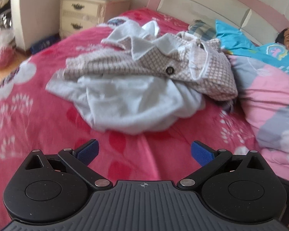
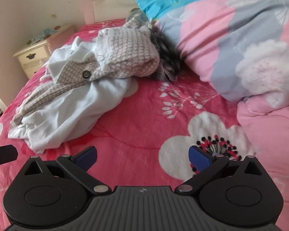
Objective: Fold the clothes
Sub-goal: 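Move both grippers toward the beige houndstooth cardigan on the bed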
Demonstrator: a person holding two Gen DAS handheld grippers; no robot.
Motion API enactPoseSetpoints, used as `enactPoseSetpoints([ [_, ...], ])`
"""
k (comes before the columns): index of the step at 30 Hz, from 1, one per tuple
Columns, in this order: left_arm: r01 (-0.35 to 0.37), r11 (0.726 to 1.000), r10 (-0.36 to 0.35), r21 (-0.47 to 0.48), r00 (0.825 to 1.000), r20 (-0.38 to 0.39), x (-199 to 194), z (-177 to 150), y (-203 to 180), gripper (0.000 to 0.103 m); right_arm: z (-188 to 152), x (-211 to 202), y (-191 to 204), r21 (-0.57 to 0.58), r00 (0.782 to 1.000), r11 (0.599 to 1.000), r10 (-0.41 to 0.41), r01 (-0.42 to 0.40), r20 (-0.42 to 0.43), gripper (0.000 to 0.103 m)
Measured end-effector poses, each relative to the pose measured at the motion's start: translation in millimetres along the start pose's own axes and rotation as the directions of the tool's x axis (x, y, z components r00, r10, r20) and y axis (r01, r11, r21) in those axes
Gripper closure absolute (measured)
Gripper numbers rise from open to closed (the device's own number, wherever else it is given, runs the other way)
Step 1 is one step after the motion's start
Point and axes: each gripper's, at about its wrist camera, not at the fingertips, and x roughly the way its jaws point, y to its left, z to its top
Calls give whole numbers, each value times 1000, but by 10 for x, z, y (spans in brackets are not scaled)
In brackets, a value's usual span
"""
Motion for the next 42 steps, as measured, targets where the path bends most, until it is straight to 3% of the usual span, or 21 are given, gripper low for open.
enactPoseSetpoints([
  [6, -40, 999, 39, 25, 999, 24, -442, -114, -50, 0, 34, -373, 15, -60, 1000, 998, 3, -2, 18, 0],
  [8, -60, 996, 57, 72, 997, 46, -556, -118, -102, 0, 45, -480, 1, -71, 1000, 997, -1, 3, 27, 0],
  [19, -110, 987, 101, 119, 992, 78, -964, -189, -311, 0, -1, -914, -65, -121, 998, 993, -9, 16, 55, 0],
  [29, -142, 982, 131, 125, 987, 92, -1126, -247, -394, 0, -48, -1086, -15, -158, 998, 987, -7, 18, 70, 0],
  [42, -172, 976, 158, 131, 982, 107, -1106, -285, -465, 0, -71, -1009, -1, -169, 997, 986, 11, 2, 73, 0],
])
